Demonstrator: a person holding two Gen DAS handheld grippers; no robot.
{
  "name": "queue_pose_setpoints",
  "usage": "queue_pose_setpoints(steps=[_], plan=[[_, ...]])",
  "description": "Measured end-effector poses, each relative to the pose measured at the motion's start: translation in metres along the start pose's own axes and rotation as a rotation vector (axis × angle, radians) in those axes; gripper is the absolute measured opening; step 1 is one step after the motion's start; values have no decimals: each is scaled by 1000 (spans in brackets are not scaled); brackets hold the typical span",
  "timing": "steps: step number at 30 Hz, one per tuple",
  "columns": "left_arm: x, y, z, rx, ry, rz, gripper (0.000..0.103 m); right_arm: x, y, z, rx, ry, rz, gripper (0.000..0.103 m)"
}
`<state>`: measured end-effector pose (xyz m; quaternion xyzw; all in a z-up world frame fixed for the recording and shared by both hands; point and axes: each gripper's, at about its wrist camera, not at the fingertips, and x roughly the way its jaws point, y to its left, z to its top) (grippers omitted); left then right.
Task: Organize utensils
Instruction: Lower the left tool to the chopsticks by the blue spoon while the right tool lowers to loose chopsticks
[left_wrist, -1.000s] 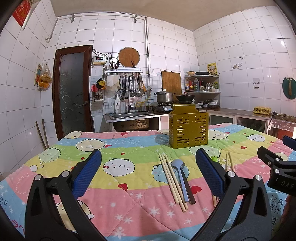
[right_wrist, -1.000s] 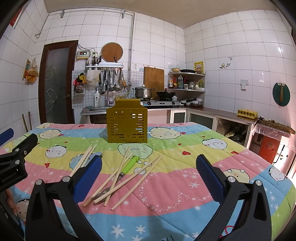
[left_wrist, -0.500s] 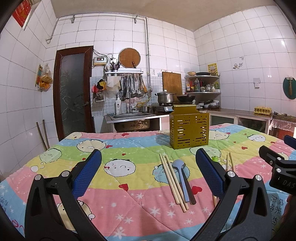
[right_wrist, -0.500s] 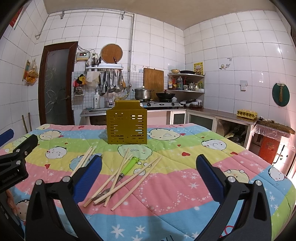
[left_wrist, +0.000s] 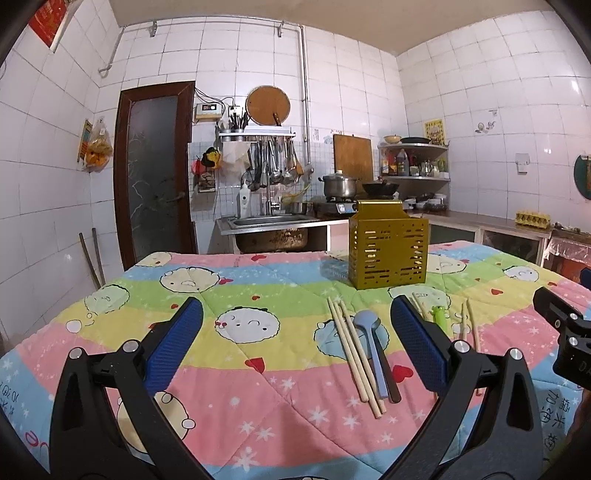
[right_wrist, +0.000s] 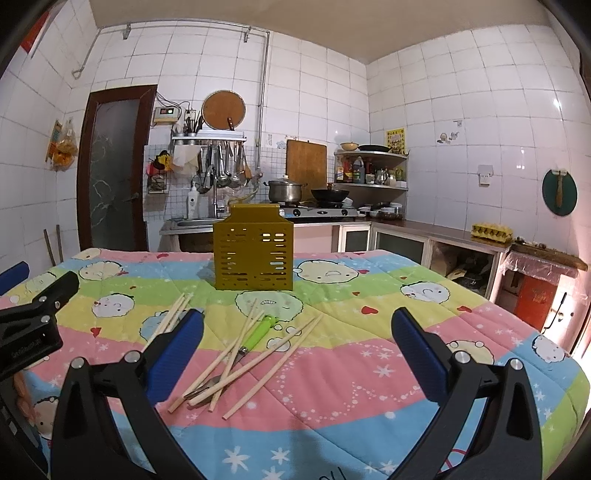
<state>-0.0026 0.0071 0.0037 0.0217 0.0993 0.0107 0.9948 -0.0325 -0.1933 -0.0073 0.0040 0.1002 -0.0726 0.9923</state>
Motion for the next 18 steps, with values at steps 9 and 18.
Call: queue_pose_setpoints(steps=[9,18], plan=[[13,-13,4,60,69,-41,98,24,-5,6,24,133,20,99],[80,-7,45,9,244,-127,98,63,-2,42,-31,122,-63,99]])
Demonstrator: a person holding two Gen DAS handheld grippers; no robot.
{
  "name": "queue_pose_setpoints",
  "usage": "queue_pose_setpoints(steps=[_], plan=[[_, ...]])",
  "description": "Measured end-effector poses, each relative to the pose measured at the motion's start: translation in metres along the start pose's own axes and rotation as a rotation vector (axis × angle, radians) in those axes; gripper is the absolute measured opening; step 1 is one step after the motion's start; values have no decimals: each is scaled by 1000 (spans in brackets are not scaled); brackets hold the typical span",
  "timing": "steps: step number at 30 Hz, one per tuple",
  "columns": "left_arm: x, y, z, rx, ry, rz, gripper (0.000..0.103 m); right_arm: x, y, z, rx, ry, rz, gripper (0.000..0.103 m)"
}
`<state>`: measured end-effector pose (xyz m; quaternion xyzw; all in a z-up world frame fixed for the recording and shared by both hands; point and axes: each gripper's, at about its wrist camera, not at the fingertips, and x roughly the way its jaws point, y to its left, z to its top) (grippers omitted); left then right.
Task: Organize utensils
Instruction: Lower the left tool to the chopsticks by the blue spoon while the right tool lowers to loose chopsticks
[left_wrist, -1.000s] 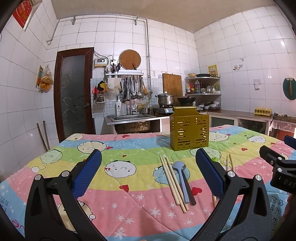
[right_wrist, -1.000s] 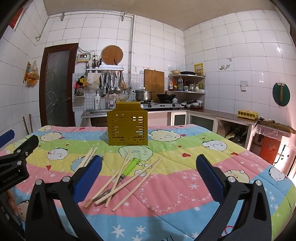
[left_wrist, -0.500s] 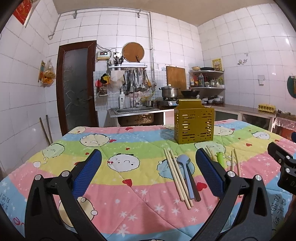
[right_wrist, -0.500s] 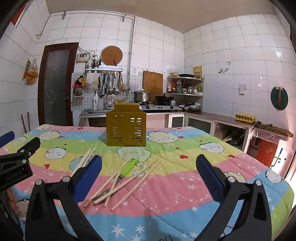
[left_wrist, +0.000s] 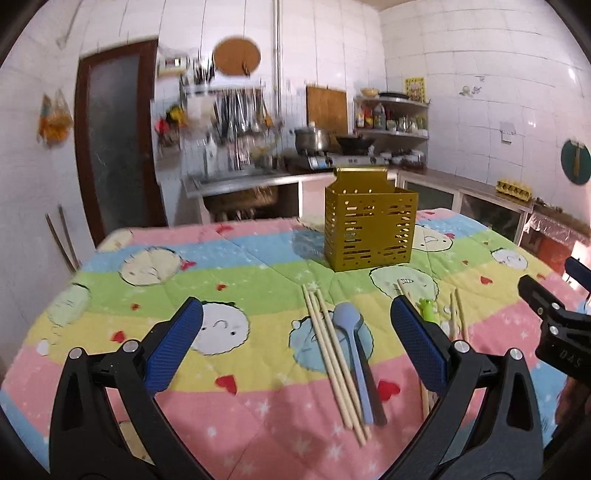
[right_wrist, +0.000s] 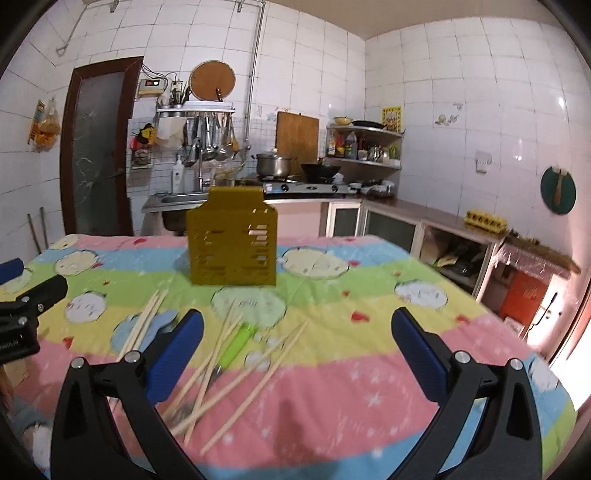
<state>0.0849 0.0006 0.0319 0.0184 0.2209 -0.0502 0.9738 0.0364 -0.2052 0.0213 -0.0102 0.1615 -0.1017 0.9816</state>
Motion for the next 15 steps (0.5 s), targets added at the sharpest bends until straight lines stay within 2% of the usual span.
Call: queue_pose_setpoints(steps=[9,15], plan=[[68,12,38,-47,99,12,98,65,3,25,-6,110,-87,99],[108,12,48,-57,177,10,98,108,-10,22,55,243,-119,99]])
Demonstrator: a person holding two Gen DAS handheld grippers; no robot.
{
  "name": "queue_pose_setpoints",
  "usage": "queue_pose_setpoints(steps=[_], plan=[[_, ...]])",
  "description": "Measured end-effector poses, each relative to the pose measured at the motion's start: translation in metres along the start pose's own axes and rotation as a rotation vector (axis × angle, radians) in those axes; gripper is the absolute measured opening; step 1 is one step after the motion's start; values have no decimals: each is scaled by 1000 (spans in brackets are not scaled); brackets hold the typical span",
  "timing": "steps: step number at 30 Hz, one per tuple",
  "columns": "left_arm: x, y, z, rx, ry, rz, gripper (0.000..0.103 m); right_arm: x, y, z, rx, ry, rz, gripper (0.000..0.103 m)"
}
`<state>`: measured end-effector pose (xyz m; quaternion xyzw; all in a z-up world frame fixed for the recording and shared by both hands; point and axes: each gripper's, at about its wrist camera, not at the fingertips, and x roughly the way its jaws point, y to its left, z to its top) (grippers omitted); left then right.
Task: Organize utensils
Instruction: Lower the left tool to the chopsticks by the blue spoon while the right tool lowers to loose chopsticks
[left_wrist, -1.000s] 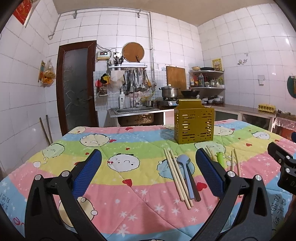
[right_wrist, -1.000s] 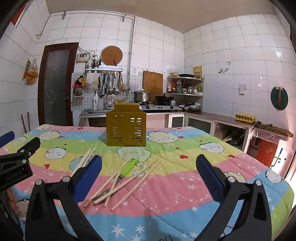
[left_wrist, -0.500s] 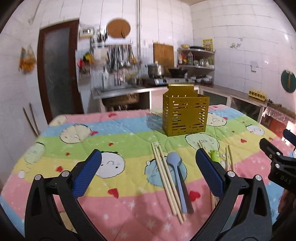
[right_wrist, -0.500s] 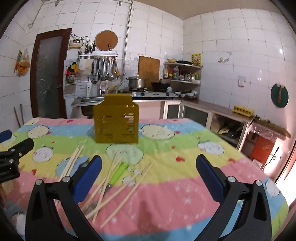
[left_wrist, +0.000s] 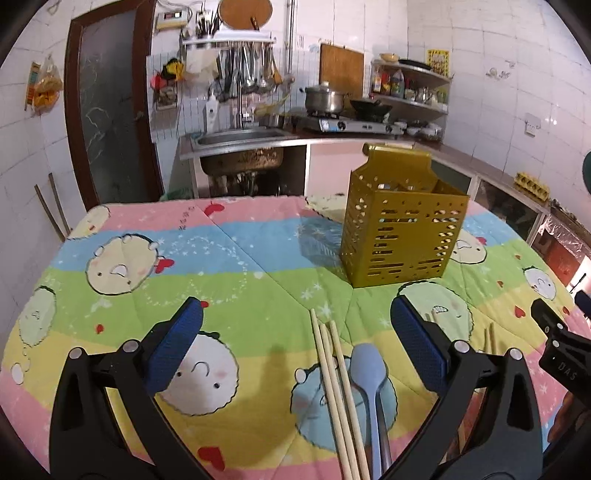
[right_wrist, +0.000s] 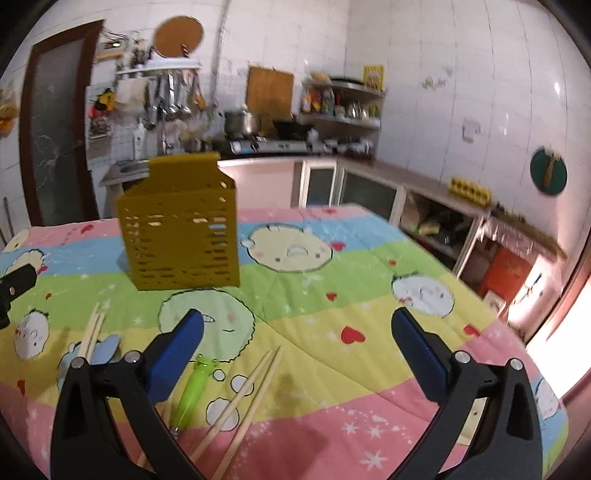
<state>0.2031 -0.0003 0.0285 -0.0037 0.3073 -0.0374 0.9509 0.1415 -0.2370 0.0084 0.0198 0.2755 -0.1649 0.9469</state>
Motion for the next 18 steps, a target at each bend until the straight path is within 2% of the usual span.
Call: queue_pose_setpoints(steps=[8,18], plan=[[47,8,-19,-8,107,22,98,43,0,-25,6,114,-50,99],[79,13,-36,16,206,38,98,59,-3,-33,18,165,-80,99]])
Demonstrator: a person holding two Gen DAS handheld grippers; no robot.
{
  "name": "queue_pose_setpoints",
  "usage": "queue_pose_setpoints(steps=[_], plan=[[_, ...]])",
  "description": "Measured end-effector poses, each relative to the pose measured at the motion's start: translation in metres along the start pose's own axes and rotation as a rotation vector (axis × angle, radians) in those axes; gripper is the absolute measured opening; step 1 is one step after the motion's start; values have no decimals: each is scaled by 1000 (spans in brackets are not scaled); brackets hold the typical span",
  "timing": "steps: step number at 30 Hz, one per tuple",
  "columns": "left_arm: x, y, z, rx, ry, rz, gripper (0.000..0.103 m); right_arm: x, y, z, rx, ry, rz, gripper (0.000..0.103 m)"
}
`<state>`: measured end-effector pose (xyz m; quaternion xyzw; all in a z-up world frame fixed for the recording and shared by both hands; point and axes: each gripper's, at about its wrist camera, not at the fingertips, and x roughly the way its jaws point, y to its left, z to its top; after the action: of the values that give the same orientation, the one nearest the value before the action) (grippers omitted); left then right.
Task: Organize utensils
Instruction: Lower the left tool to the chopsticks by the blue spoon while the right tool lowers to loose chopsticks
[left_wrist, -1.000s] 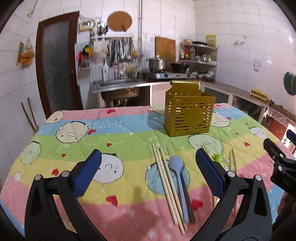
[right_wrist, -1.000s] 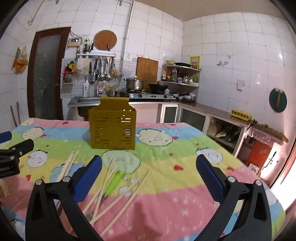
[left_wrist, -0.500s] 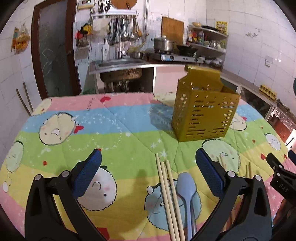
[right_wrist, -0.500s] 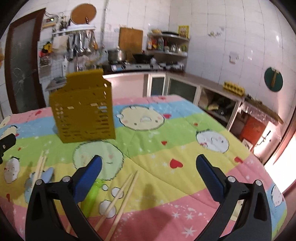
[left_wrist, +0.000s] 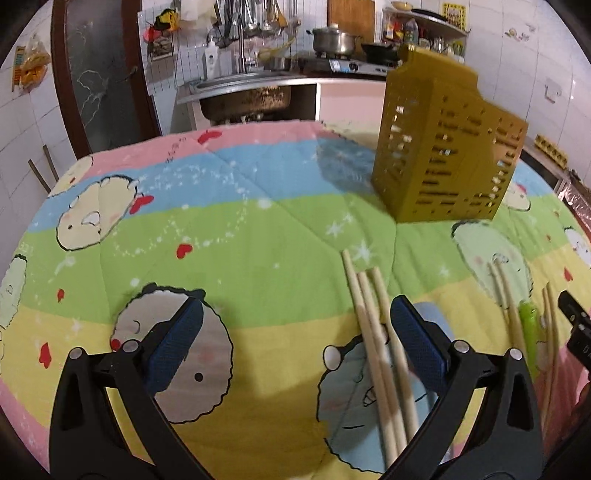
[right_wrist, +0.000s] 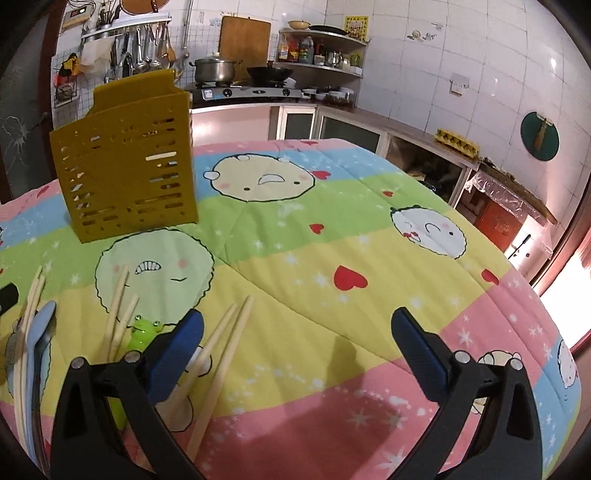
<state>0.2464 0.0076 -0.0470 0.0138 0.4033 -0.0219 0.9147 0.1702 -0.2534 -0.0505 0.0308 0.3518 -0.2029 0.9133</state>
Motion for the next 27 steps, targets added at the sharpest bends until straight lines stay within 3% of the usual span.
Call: queue_pose_setpoints(steps=[10,27], plan=[[13,5,-3,-23,57,13,95,5,-1,-1,12,25,1,99],[17,10,-4,-38,72,10,96,8,-2,-3,15,51,-2,99]])
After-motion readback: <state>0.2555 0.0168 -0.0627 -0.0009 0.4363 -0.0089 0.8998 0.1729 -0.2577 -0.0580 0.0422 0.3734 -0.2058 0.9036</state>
